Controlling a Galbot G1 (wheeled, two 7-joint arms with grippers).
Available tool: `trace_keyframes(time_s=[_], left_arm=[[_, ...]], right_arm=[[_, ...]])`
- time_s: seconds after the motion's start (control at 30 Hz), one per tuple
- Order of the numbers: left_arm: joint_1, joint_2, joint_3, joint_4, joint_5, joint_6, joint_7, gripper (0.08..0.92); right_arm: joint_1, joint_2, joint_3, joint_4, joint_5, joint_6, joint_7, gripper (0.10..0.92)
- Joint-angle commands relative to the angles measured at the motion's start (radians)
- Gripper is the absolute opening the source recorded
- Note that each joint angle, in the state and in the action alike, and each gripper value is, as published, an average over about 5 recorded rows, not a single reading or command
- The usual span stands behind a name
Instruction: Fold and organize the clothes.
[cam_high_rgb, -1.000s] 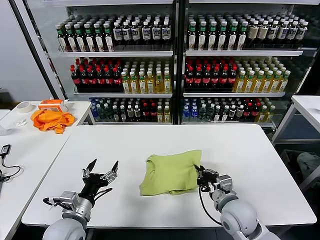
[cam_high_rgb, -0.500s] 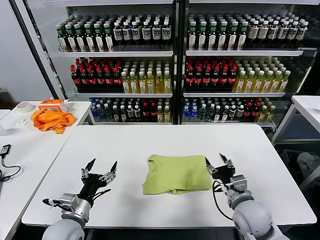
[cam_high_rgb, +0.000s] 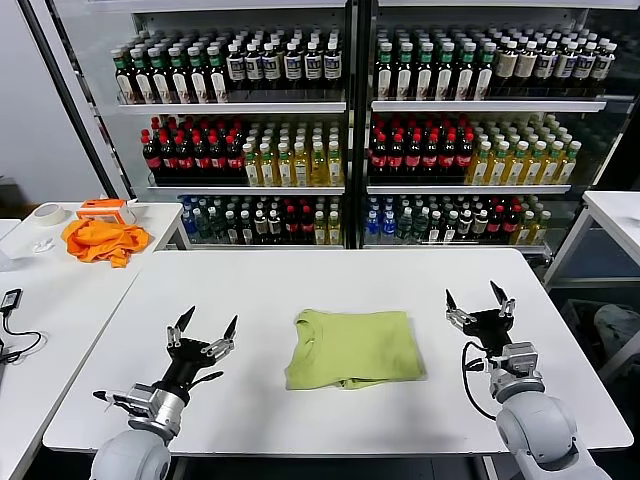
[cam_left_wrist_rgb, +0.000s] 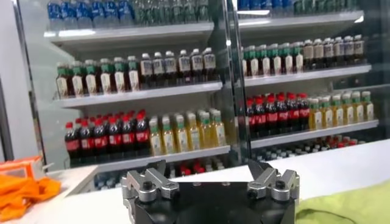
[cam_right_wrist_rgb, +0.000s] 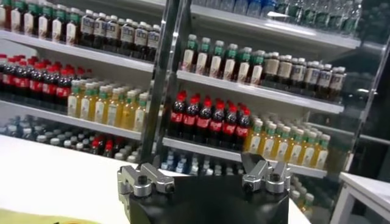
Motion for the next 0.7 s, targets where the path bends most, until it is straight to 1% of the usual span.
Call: trace_keyframes(time_s=[0.03, 0.23, 0.43, 0.53, 0.7], left_arm=[[-0.065, -0.015, 0.007, 0.086, 0.038, -0.133, 0.088, 0.823], [-0.059, -0.017, 0.012, 0.075, 0.023, -0.143, 0.106, 0.823], [-0.062, -0.010, 0.011, 0.078, 0.062, -0.164, 0.097, 0.823], [-0.064, -0.011, 0.016, 0.076, 0.067, -0.162, 0.087, 0.823], [-0.068, -0.014, 0.020, 0.069, 0.064, -0.156, 0.110, 0.822]], right_arm=[[-0.004, 0.004, 0.047, -0.046, -0.012, 0.056, -0.012, 0.823], [-0.003, 0.005, 0.048, -0.039, -0.016, 0.058, -0.008, 0.823], [-0.008, 0.014, 0.061, -0.030, -0.094, 0.101, 0.005, 0.823], [-0.018, 0.008, 0.063, -0.027, -0.078, 0.098, 0.003, 0.823], [-0.030, 0.014, 0.058, -0.034, -0.059, 0.099, -0.002, 0.823]])
